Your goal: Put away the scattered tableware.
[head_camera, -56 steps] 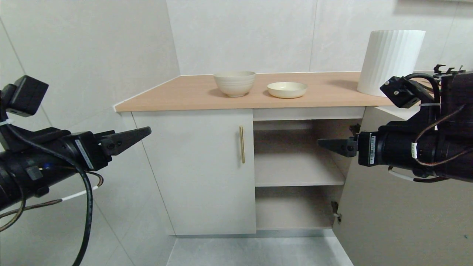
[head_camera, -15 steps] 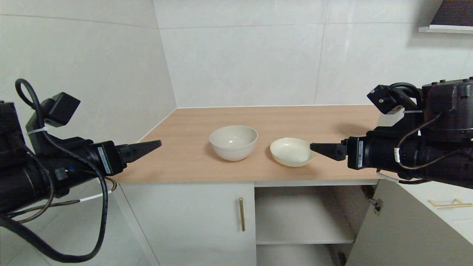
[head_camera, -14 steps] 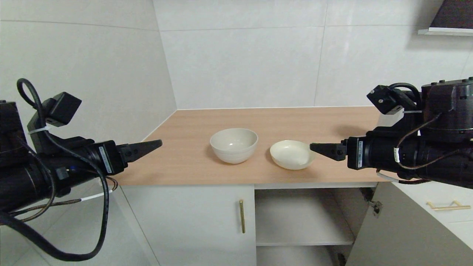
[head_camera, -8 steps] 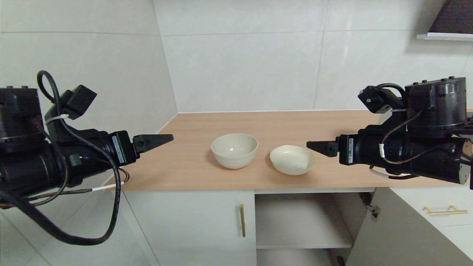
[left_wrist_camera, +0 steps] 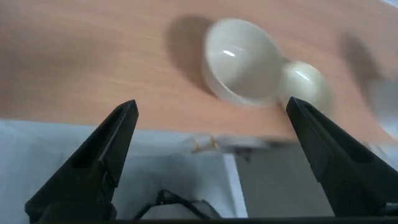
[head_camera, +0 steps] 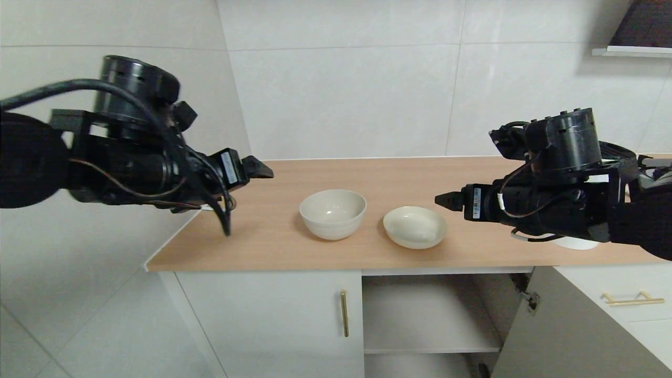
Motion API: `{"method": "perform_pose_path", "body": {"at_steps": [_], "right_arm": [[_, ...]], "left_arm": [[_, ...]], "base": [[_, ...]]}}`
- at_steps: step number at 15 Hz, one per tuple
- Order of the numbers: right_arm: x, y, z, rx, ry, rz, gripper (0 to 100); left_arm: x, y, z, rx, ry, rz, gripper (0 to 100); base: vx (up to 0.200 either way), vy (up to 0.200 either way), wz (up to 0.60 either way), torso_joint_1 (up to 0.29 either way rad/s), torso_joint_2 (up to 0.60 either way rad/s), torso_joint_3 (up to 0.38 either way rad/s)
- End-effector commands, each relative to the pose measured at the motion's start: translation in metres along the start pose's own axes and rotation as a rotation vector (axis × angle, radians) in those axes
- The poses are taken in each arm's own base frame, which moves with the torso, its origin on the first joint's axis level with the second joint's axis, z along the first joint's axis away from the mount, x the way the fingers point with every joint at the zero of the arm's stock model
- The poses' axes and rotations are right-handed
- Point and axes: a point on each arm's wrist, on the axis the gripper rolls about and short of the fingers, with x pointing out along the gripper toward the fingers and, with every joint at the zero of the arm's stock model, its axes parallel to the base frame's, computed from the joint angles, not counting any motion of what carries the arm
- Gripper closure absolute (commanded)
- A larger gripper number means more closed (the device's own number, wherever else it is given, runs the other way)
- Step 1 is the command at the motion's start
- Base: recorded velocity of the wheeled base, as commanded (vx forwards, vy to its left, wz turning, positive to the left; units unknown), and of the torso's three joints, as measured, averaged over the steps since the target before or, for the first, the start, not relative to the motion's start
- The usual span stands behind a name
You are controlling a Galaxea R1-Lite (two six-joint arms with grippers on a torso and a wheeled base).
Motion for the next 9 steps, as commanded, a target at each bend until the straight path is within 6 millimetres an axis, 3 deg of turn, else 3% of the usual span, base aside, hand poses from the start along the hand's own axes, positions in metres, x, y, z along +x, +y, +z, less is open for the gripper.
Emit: {"method": "perform_pose_path", "body": {"at_steps": [1,2,3,5,9], "right_arm": [[0.005,0.001,-0.003,-0.001,0.010,-0.003,0],[0.005,0.000,-0.003,-0.002,0.013,-0.004,0],[0.005,0.000,-0.003,-0.002,0.011,-0.004,0],[0.006,0.000,-0.004,-0.003,0.017,-0.005,0],[0.006,0.000,-0.004,-0.002,0.017,-0.005,0]], "left_arm": [[0.050,-0.014,-0.019,0.004,0.030,0.054,0],[0.072,-0.015,-0.024,-0.030,0.005,0.052,0],[0.073,-0.015,-0.025,-0.033,0.004,0.051,0],[0.109,-0.012,-0.040,-0.039,0.031,0.083,0],[0.135,-0.012,-0.055,-0.034,0.048,0.088,0]], "base": [[0.000,0.000,0.00,0.000,0.00,0.000],[0.000,0.000,0.00,0.000,0.00,0.000],[0.000,0.000,0.00,0.000,0.00,0.000],[0.000,0.000,0.00,0.000,0.00,0.000],[0.000,0.000,0.00,0.000,0.00,0.000]]}}
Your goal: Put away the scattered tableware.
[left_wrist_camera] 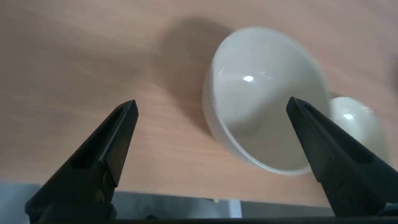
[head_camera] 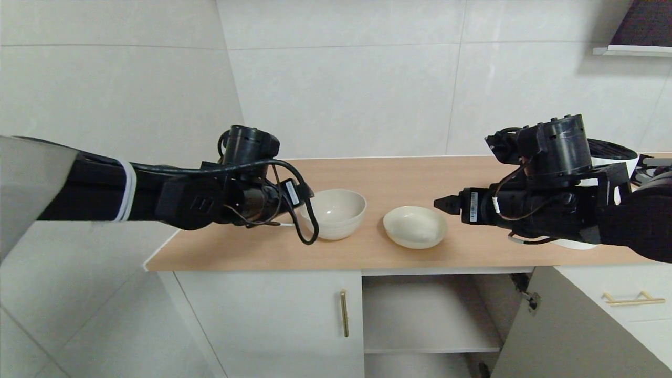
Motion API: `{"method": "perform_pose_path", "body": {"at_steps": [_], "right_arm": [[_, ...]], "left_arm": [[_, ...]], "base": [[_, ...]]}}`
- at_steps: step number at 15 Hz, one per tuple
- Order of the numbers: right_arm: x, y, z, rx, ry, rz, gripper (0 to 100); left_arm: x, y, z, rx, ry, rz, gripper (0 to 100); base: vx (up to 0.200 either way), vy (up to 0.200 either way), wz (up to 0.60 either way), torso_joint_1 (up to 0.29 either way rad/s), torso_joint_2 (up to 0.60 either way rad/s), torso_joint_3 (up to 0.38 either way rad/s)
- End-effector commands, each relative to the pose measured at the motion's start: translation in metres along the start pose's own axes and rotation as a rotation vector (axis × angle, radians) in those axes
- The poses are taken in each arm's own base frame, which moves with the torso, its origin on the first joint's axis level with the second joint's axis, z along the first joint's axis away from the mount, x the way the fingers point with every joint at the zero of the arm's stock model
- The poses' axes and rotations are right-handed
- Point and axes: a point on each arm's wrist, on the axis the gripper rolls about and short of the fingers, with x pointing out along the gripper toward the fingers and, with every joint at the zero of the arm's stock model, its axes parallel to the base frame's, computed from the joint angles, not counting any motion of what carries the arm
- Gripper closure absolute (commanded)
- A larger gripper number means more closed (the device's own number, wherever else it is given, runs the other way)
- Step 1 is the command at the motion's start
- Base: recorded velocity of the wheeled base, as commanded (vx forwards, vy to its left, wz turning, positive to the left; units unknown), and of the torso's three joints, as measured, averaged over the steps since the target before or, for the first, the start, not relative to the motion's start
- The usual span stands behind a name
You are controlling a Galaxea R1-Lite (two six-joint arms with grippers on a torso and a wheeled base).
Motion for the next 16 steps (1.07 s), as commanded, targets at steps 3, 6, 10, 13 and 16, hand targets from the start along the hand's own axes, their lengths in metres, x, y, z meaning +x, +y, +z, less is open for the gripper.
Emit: {"method": "perform_pose_path", "body": {"at_steps": [3,6,10,13,16], "right_arm": [[0.000,0.000,0.000,-0.001,0.002,0.000,0],[0.000,0.000,0.000,0.002,-0.003,0.002,0],[-0.001,0.000,0.001,0.003,-0.010,0.004,0],[-0.001,0.000,0.001,0.004,-0.011,0.005,0],[-0.002,0.001,0.002,0.004,-0.014,0.005,0]], "left_arm": [[0.026,0.001,-0.020,0.019,0.051,0.022,0],[0.026,0.000,-0.019,0.018,0.048,0.018,0],[0.030,0.000,-0.021,0.022,0.055,0.019,100],[0.030,0.000,-0.020,0.020,0.054,0.019,100],[-0.001,-0.005,-0.011,0.019,0.023,-0.007,100]], "base": [[0.000,0.000,0.00,0.000,0.00,0.000],[0.000,0.000,0.00,0.000,0.00,0.000],[0.000,0.000,0.00,0.000,0.00,0.000],[0.000,0.000,0.00,0.000,0.00,0.000],[0.000,0.000,0.00,0.000,0.00,0.000]]}}
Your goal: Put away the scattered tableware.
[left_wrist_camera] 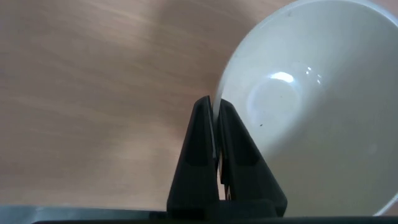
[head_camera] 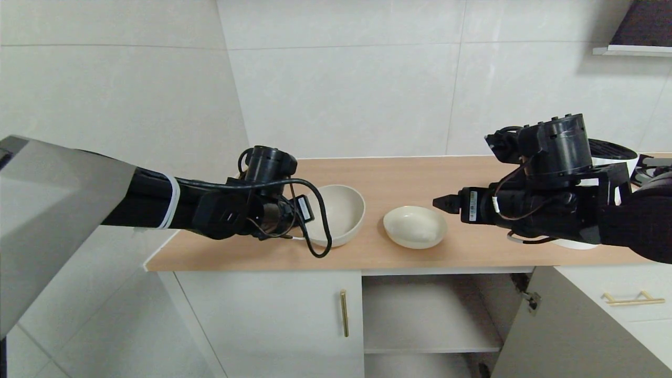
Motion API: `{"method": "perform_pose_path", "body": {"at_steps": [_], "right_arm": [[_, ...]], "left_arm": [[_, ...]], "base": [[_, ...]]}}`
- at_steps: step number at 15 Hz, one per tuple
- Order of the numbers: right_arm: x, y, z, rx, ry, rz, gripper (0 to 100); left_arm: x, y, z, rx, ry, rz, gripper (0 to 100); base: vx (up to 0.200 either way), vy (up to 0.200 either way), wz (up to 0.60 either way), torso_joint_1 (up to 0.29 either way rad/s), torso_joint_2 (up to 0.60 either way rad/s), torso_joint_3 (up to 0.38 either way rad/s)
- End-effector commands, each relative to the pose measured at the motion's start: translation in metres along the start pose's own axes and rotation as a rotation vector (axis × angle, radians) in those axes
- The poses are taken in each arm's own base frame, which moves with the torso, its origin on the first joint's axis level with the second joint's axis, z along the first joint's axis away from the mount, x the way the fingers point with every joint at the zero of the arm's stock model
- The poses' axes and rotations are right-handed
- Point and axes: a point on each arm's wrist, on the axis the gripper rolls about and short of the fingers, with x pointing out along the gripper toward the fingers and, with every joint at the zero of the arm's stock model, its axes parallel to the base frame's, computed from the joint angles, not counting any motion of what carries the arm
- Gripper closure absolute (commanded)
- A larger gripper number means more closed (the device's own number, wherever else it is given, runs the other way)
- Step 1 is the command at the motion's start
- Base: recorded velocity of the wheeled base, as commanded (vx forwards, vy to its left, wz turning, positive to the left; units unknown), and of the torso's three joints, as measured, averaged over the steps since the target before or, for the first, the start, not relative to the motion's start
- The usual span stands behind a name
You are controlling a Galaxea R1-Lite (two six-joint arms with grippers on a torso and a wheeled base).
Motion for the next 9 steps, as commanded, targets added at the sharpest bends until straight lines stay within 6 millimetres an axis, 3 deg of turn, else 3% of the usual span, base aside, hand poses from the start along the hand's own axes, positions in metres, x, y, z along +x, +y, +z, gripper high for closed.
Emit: {"method": "perform_pose_path", "body": {"at_steps": [1,2,4,6,7,8,9], "right_arm": [[-0.001,0.000,0.001,0.001,-0.005,0.003,0],[0.000,0.000,0.001,-0.001,-0.001,0.000,0],[0.009,0.000,-0.005,-0.007,0.025,-0.013,0],[0.031,-0.003,-0.011,-0.011,0.050,-0.077,0],[0.031,-0.003,-0.011,-0.011,0.050,-0.077,0],[0.060,-0.008,-0.023,-0.024,0.076,-0.183,0],[0.076,-0.011,-0.029,-0.025,0.094,-0.216,0]], "left_arm": [[-0.027,-0.004,0.008,-0.003,-0.033,-0.031,100],[-0.067,-0.005,0.017,-0.007,-0.076,-0.081,100],[-0.096,0.000,0.021,-0.006,-0.092,-0.134,100],[-0.113,0.006,0.018,0.023,-0.065,-0.192,100],[-0.113,0.006,0.018,0.023,-0.065,-0.192,100],[-0.121,0.008,0.016,0.042,-0.051,-0.226,100],[-0.122,0.008,0.016,0.041,-0.052,-0.227,100]], "base": [[0.000,0.000,0.00,0.000,0.00,0.000],[0.000,0.000,0.00,0.000,0.00,0.000],[0.000,0.000,0.00,0.000,0.00,0.000],[0.000,0.000,0.00,0.000,0.00,0.000],[0.000,0.000,0.00,0.000,0.00,0.000],[0.000,0.000,0.00,0.000,0.00,0.000],[0.000,0.000,0.00,0.000,0.00,0.000]]}}
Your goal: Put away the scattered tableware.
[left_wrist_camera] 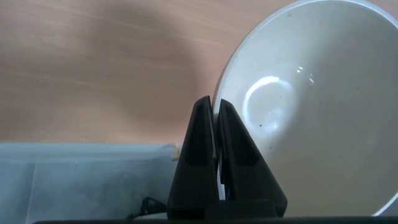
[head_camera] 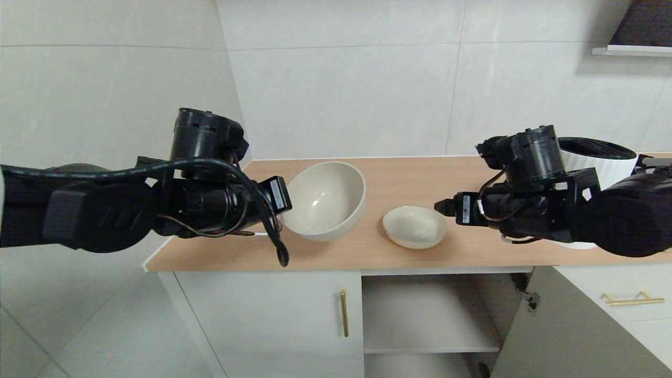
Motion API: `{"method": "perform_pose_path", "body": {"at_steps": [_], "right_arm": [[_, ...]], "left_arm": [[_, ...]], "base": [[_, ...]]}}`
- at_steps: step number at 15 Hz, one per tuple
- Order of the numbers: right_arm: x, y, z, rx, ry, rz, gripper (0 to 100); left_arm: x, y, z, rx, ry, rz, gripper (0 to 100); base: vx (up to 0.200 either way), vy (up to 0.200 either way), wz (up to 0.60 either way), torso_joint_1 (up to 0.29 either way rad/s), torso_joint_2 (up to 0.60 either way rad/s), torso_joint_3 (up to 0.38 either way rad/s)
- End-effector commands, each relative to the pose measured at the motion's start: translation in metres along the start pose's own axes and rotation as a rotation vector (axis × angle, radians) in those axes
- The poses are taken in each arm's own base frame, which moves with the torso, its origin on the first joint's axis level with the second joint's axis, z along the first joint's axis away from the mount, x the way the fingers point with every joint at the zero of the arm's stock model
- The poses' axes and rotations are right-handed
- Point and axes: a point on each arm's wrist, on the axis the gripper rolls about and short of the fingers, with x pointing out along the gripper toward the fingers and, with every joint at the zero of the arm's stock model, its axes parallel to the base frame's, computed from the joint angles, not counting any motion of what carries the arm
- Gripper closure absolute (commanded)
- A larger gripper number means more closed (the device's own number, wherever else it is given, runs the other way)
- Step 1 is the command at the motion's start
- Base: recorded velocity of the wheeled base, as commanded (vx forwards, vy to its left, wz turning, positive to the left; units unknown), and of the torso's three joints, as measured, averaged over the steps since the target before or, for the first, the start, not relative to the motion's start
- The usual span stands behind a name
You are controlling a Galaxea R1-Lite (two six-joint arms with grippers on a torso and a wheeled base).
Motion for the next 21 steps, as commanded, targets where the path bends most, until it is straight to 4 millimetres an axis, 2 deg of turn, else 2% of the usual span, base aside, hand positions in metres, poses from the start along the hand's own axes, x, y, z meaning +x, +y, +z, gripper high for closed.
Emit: {"method": "perform_pose_path", "body": {"at_steps": [1,4,7,11,12,17,21], "right_arm": [[0.057,-0.002,-0.025,-0.020,0.082,-0.111,0],[0.082,0.001,-0.036,0.020,0.111,-0.130,0],[0.097,-0.001,-0.042,0.036,0.116,-0.141,0],[0.099,-0.001,-0.039,0.059,0.089,-0.136,0],[0.099,-0.001,-0.039,0.060,0.088,-0.136,100],[0.095,-0.001,-0.035,0.075,0.075,-0.129,100],[0.084,-0.001,-0.026,0.092,0.050,-0.116,100]], "left_arm": [[-0.018,-0.001,0.004,0.000,-0.028,-0.025,100],[-0.017,-0.001,0.004,0.002,-0.027,-0.024,100],[-0.017,-0.001,0.004,0.002,-0.027,-0.024,100],[-0.018,-0.002,0.004,0.000,-0.029,-0.026,100],[-0.018,-0.002,0.004,0.000,-0.029,-0.026,100],[-0.018,-0.001,0.005,-0.001,-0.031,-0.026,100],[-0.024,-0.001,0.008,-0.006,-0.049,-0.032,100]], "base": [[0.000,0.000,0.00,0.000,0.00,0.000],[0.000,0.000,0.00,0.000,0.00,0.000],[0.000,0.000,0.00,0.000,0.00,0.000],[0.000,0.000,0.00,0.000,0.00,0.000],[0.000,0.000,0.00,0.000,0.00,0.000],[0.000,0.000,0.00,0.000,0.00,0.000],[0.000,0.000,0.00,0.000,0.00,0.000]]}}
